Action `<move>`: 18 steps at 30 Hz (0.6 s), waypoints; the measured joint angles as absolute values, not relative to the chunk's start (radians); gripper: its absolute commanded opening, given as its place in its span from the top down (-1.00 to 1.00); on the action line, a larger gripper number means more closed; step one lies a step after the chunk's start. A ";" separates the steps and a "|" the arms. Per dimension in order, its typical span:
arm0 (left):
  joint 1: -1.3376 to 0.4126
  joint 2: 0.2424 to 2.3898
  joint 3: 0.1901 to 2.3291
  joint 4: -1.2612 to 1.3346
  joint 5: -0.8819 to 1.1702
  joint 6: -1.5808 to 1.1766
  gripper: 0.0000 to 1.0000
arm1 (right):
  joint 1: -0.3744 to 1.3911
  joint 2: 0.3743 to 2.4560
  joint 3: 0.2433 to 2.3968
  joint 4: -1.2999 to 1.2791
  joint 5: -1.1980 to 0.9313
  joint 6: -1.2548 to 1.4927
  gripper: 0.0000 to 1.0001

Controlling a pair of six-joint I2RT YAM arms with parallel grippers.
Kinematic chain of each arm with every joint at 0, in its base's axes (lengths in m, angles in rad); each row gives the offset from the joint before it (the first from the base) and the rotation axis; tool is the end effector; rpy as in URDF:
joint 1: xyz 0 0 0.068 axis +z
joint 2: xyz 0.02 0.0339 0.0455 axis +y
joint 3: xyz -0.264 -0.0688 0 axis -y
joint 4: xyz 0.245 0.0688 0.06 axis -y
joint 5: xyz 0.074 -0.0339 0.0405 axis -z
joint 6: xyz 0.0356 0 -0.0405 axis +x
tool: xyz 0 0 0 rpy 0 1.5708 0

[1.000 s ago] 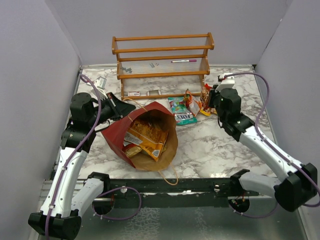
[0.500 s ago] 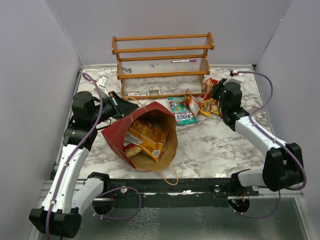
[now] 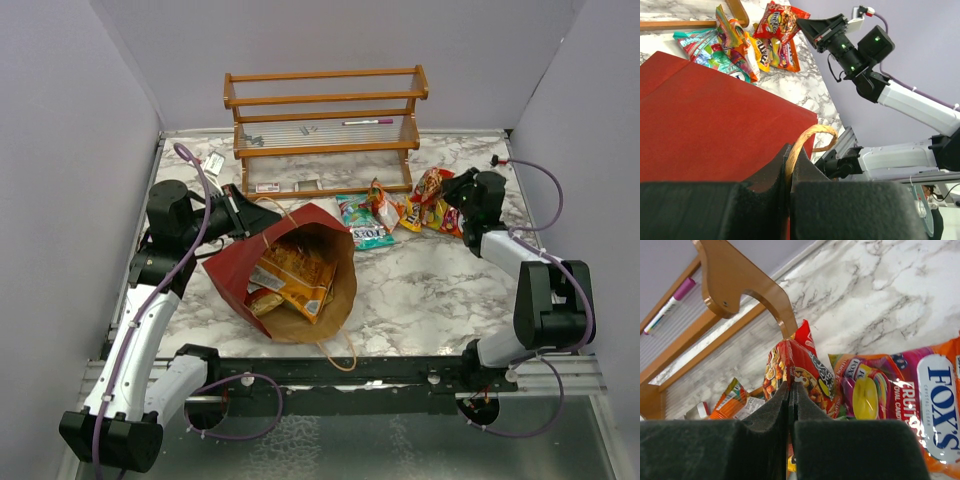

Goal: Take the snacks out of the paper bag

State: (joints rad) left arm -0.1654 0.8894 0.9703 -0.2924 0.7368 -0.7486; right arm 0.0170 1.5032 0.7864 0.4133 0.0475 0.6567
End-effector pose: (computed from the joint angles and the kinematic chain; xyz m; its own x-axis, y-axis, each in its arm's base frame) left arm 0.1846 -0.0551 0.3771 -0.6757 -0.3983 -0.6203 0.4232 0.4795 -0.7688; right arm 0.3308 0.0039 0.2284 -0.2194 0.6062 -0.7645 0.2049 0.7947 0.5714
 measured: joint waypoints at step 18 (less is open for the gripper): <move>-0.165 0.846 0.957 -0.325 0.738 -0.719 1.00 | -0.033 1.536 0.702 0.411 -0.009 0.654 -0.22</move>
State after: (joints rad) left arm -0.1654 0.8463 0.9569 -0.3252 0.7383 -0.7189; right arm -0.0334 1.5356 0.7021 0.4110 -0.0093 0.6544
